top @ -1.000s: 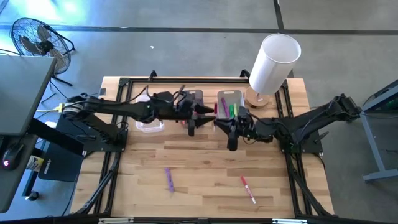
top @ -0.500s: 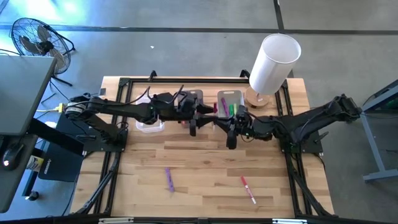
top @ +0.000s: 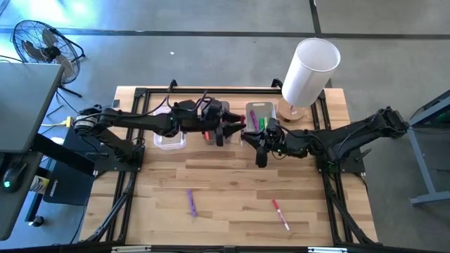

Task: Pick & Place Markers
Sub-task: Put the purple marker pen into the transparent bin

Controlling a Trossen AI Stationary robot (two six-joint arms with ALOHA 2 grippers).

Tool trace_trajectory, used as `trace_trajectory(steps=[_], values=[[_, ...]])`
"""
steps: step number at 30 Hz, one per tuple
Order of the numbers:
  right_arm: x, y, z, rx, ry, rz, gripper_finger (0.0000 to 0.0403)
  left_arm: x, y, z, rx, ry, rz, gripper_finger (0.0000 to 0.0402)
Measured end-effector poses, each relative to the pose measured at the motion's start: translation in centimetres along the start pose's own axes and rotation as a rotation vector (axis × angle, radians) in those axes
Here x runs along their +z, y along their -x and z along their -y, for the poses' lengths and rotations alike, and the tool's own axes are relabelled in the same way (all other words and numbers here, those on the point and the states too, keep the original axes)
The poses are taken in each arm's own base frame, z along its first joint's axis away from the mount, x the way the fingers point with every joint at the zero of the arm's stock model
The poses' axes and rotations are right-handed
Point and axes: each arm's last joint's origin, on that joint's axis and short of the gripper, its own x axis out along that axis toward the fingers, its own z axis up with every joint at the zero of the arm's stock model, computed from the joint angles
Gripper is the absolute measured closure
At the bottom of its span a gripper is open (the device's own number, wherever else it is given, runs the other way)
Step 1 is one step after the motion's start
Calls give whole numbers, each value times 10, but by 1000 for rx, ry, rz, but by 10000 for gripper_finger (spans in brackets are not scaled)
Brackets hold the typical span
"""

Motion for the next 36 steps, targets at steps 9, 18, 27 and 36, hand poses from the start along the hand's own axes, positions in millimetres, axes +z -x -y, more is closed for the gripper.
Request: trace_trajectory(steps=[9, 18, 27, 36], values=[[0, 0, 0, -11, 0, 6, 376, -1, 0, 1, -37, 8, -25, 301], [0, -1, 2, -13, 1, 0, 372, -2, 0, 1, -46, 9, -43, 367], [0, 0, 3, -29, -46, -4, 318, -7, 1, -5, 1, 15, -111, 361], [-12, 3, 12, -132, -47, -115, 262, 16, 51, -38, 351, 85, -322, 358]])
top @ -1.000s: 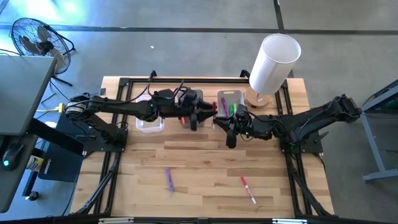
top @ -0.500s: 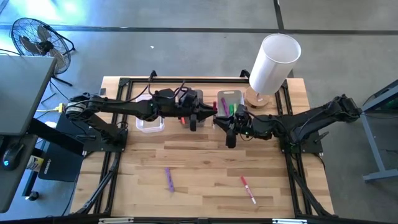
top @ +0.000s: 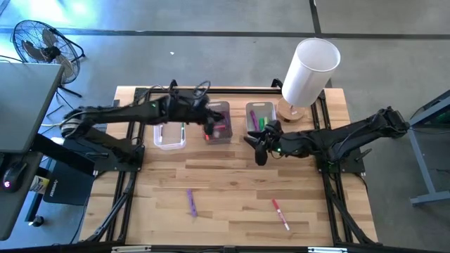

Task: Pick & Place Markers
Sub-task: Put the purple marker pen into the transparent bin, then put the light pink marker pen into the transparent bin

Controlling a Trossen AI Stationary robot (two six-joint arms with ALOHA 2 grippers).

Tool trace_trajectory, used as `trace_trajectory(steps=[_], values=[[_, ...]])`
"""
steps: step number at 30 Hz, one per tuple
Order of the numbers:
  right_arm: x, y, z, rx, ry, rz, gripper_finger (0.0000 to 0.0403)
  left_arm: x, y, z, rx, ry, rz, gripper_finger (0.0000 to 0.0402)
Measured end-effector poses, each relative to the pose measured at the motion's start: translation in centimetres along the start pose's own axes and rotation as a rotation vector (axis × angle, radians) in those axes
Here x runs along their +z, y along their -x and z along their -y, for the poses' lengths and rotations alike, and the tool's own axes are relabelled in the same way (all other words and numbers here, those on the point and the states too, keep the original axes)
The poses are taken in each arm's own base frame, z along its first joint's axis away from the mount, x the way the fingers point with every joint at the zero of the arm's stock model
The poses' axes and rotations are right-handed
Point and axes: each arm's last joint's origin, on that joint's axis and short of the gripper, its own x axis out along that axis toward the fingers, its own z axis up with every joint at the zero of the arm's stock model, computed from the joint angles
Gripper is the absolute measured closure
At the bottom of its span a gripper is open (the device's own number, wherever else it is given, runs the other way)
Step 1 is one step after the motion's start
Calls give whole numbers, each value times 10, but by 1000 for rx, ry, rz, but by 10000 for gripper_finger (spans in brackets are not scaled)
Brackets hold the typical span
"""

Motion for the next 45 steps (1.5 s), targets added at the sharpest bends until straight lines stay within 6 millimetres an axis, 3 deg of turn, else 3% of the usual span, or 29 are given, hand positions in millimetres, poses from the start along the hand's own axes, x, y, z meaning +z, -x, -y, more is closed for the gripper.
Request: trace_trajectory(steps=[6, 11, 16, 24, 28, 38, 45], values=[[-5, 0, 3, -10, -47, -58, 258, -2, 59, -42, 480, 74, -98, 358], [-5, 0, 3, -11, -52, -58, 258, -16, 93, -61, 648, 141, -108, 358], [-5, 0, 3, -12, -52, -57, 258, -51, 106, -91, 757, 285, -126, 358], [-5, 0, 3, -11, -56, -57, 258, -111, 101, -134, 862, 518, -259, 357], [-5, 0, 3, -11, -56, -58, 258, -123, 98, -140, 855, 573, -276, 345], [-5, 0, 3, -12, -71, -58, 258, -119, 94, -138, 762, 566, -267, 275], [-5, 0, 3, -11, -78, -58, 258, -85, 107, -107, 627, 346, -116, 269]])
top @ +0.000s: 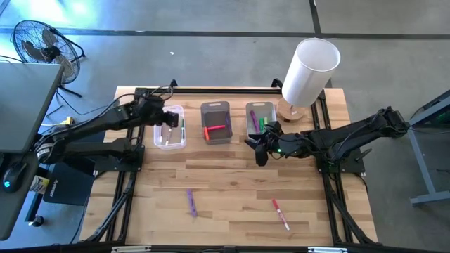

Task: Pick & Place Markers
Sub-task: Put the light pink marker pen into the transparent bin

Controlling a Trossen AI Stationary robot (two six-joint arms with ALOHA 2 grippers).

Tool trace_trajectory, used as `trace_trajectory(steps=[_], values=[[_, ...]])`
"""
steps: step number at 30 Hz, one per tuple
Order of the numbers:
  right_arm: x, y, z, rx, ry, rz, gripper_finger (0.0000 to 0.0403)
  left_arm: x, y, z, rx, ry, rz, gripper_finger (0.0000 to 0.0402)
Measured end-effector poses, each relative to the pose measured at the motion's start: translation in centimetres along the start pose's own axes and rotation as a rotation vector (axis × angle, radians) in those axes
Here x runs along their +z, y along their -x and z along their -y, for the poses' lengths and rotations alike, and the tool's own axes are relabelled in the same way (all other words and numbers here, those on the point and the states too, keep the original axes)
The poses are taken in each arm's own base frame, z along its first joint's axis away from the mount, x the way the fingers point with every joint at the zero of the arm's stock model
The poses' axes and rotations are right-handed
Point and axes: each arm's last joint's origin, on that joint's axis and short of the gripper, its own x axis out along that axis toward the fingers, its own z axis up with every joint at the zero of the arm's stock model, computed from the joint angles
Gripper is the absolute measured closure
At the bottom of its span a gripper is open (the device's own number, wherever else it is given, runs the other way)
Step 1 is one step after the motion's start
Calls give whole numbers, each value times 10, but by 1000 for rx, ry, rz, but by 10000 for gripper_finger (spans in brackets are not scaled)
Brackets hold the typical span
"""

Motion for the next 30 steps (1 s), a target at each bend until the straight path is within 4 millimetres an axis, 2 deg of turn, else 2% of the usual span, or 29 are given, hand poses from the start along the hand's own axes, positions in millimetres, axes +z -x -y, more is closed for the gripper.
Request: trace_trajectory(steps=[5, 9, 11, 13, 17, 22, 25, 30], values=[[0, 0, 0, 0, 0, 0, 258, 16, 39, 21, -144, -110, 166, 281], [0, 0, 0, -2, 2, -3, 258, 14, 53, 35, -234, -172, 163, 335], [-1, 0, 1, -6, 8, -5, 258, 9, 56, 42, -294, -201, 156, 375], [0, 0, 1, -12, 40, 1, 258, 3, 61, 50, -357, -259, 152, 393], [0, 0, 1, -12, 95, 2, 258, -16, 68, 69, -468, -407, 143, 386], [-1, 0, 0, 17, 32, -25, 262, -42, 81, 86, -560, -530, 138, 398], [-1, 0, -1, 37, 21, -43, 287, -60, 84, 92, -555, -598, 131, 400], [-2, 2, -6, 67, 34, -20, 385, -84, 83, 98, -553, -726, 122, 401]])
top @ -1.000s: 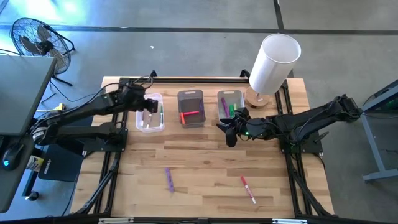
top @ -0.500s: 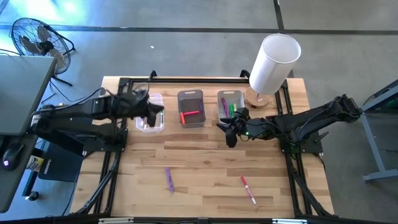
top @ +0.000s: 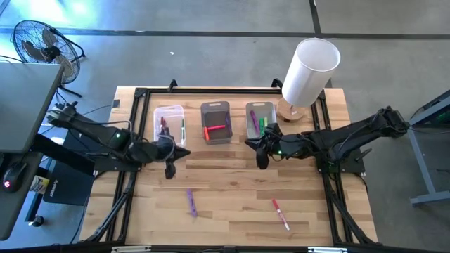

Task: Pick & Place Markers
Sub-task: Put the light pink marker pen into the transparent bin

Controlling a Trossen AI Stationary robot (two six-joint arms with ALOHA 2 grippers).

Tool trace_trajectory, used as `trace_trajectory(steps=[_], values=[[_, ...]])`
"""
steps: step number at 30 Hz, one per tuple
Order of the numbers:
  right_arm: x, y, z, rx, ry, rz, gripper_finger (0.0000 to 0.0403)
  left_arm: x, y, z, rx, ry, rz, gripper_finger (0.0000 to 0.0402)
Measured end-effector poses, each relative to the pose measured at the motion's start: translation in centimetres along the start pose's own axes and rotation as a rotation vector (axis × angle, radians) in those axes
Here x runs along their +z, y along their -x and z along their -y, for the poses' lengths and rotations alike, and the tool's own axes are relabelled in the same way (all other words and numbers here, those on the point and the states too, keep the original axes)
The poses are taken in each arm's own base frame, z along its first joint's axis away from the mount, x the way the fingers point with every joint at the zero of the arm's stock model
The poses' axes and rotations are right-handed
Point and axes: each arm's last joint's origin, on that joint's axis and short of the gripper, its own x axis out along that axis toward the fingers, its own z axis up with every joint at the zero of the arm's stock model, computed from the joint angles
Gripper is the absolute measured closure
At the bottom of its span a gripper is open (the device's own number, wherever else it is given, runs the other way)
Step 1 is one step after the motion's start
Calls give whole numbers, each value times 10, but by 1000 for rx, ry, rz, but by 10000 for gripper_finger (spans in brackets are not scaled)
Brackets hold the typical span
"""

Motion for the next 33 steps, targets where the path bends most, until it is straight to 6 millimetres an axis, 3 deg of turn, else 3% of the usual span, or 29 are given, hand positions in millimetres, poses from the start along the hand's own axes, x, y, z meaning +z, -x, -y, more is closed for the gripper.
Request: trace_trajectory(steps=[9, 18, 27, 33], values=[[2, 9, -34, -57, 26, -47, 399, -27, -3, -9, -21, -14, -37, 401], [-9, -8, -77, -350, 11, -448, 402, -38, 5, -19, -51, -4, -21, 401], [-74, -25, -104, -652, -173, -935, 399, -40, 6, -17, -137, -2, -63, 401], [-121, -18, -107, -779, -229, -1014, 365, -40, 6, -17, -155, -3, -73, 401]])
